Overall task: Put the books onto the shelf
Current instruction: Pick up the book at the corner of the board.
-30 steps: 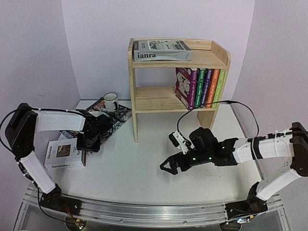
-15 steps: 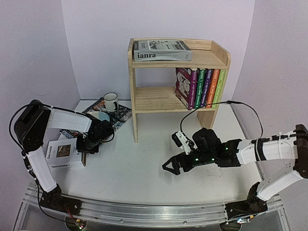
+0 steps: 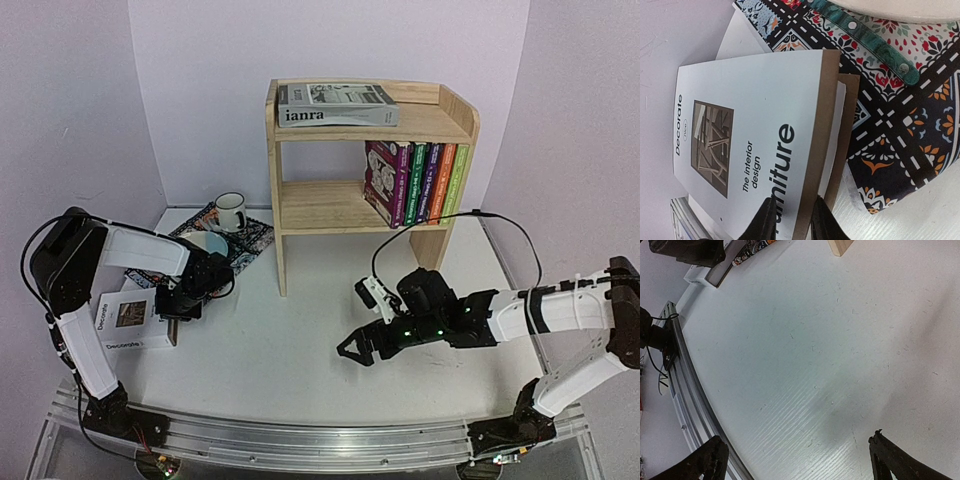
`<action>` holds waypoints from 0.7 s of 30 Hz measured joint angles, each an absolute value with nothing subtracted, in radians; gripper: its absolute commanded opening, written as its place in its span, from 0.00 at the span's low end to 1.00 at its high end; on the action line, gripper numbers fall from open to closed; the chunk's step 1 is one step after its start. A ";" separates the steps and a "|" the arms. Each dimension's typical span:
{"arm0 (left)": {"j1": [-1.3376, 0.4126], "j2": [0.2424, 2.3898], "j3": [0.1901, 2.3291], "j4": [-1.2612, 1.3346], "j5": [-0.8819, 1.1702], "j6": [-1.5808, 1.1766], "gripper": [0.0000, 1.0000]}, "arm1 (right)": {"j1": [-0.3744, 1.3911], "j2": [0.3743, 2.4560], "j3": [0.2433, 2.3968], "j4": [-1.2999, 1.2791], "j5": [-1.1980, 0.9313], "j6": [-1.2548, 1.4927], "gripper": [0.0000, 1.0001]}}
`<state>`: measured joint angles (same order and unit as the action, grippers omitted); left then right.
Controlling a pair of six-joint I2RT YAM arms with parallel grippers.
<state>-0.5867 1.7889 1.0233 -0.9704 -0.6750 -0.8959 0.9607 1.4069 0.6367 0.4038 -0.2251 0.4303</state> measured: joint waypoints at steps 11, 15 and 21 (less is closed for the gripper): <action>-0.598 1.768 1.024 -1.012 -0.684 -0.915 0.00 | 0.961 1.416 0.653 0.392 -0.238 0.419 0.98; -0.597 1.720 1.037 -1.058 -0.683 -0.912 0.00 | 0.961 1.416 0.654 0.390 -0.240 0.419 0.98; -0.586 1.600 1.088 -1.126 -0.658 -0.882 0.00 | 0.961 1.432 0.669 0.388 -0.240 0.415 0.98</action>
<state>-0.5856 1.6004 1.0880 -1.1262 -0.6582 -0.8822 0.9607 1.4316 0.6688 0.3885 -0.2402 0.4153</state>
